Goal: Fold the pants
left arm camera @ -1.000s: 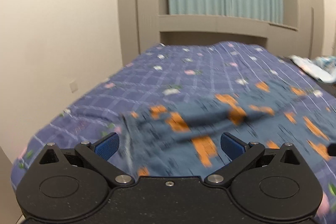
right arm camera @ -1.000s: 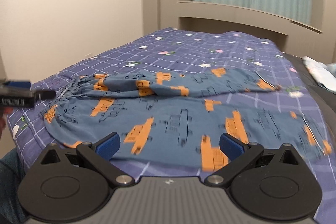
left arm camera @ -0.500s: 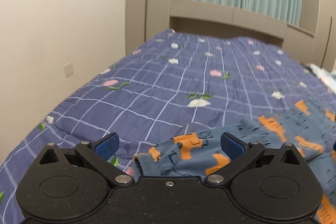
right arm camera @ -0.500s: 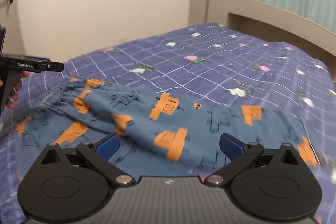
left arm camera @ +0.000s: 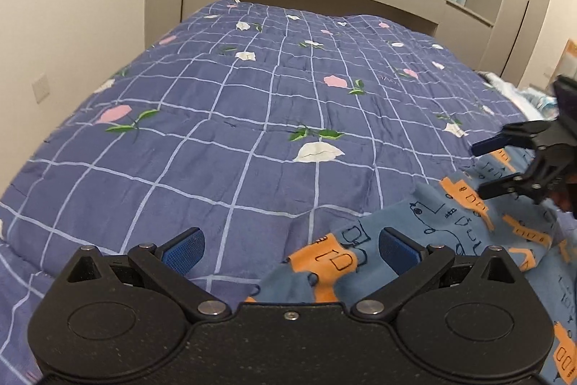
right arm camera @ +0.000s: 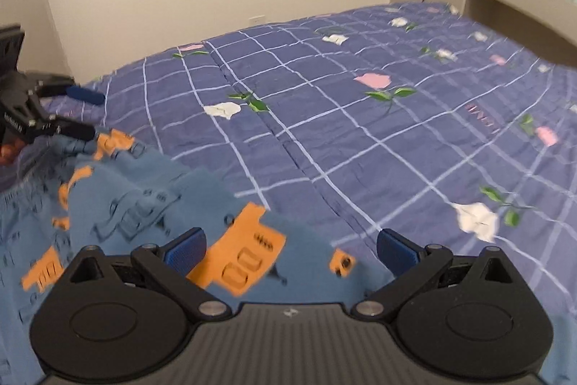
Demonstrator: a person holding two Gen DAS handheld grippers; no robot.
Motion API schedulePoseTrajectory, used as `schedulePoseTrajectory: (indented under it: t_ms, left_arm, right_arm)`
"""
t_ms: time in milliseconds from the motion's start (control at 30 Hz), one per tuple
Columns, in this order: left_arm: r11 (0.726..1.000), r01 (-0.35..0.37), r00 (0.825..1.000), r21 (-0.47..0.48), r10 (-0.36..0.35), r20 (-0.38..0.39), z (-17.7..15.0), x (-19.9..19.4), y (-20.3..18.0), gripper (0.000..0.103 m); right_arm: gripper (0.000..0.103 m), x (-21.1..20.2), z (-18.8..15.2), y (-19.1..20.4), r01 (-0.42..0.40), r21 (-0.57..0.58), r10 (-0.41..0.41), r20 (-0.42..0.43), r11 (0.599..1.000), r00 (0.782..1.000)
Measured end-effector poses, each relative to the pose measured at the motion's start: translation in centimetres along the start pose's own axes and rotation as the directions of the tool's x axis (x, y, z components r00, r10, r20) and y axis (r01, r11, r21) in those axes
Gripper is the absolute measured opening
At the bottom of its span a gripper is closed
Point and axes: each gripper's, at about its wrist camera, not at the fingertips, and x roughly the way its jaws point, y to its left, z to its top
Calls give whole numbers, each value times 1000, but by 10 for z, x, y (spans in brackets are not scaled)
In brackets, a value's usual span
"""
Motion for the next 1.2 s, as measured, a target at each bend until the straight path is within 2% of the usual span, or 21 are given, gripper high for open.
schedulePoseTrajectory:
  t_ms: [67,133,167,200,300,367,433,467,500,533,567,600,667,800,900,1033,1200]
  left_arm:
    - [1000,27,1000,15,-27,-14,1,2,5,102]
    - [997,55,998,55,-52,-47,1,4,6,102]
    - [995,71,996,70,-66,-67,1,5,6,98]
    - [992,91,993,84,-83,-88,2,6,7,90]
    - [988,123,981,92,-108,-161,2,10,13,76]
    - [988,132,977,85,-115,-178,1,10,17,71]
    - [986,152,970,66,-136,-202,1,10,20,58]
    - [985,164,965,55,-148,-218,1,11,21,44]
    - [985,164,962,52,-148,-230,1,11,22,35]
    - [985,161,961,54,-144,-237,0,11,21,32]
    - [985,163,960,59,-144,-242,0,10,20,20]
    - [983,173,956,63,-152,-249,0,9,19,8]
    - [983,165,961,81,-141,-239,1,5,13,5]
    - [988,91,986,123,-72,-151,9,-9,5,4]
    - [992,45,995,119,-34,-95,15,-13,5,4]
    - [993,-1,996,120,12,-87,20,-7,5,4]
    - [993,-34,997,116,42,-67,15,-1,4,4]
  right_arm:
    - [94,8,4,-6,-23,14,23,-14,1000,1000]
    - [90,15,5,-12,-54,36,56,-35,998,998]
    - [89,18,5,-14,-76,48,78,-48,996,996]
    - [88,22,4,-15,-99,55,103,-67,994,992]
    - [81,24,3,-14,-88,35,91,-82,996,993]
    - [66,23,4,-12,-90,30,92,-76,995,993]
    - [54,21,5,-11,-81,20,83,-76,996,994]
    - [48,20,6,-9,-76,8,76,-79,997,994]
    - [45,20,7,-7,-70,-3,69,-82,998,994]
    - [34,18,8,-5,-62,-12,60,-85,998,995]
    - [21,17,9,-2,-54,-17,53,-88,998,995]
    - [15,16,9,1,-43,-25,40,-97,999,995]
    - [4,12,9,12,-8,-66,1,-94,998,996]
    - [2,4,14,31,100,-126,-108,-55,987,993]
    - [2,3,24,39,189,-161,-193,-6,969,981]
    - [2,15,41,42,258,-174,-259,21,950,966]
    - [2,30,42,40,301,-172,-300,32,938,953]
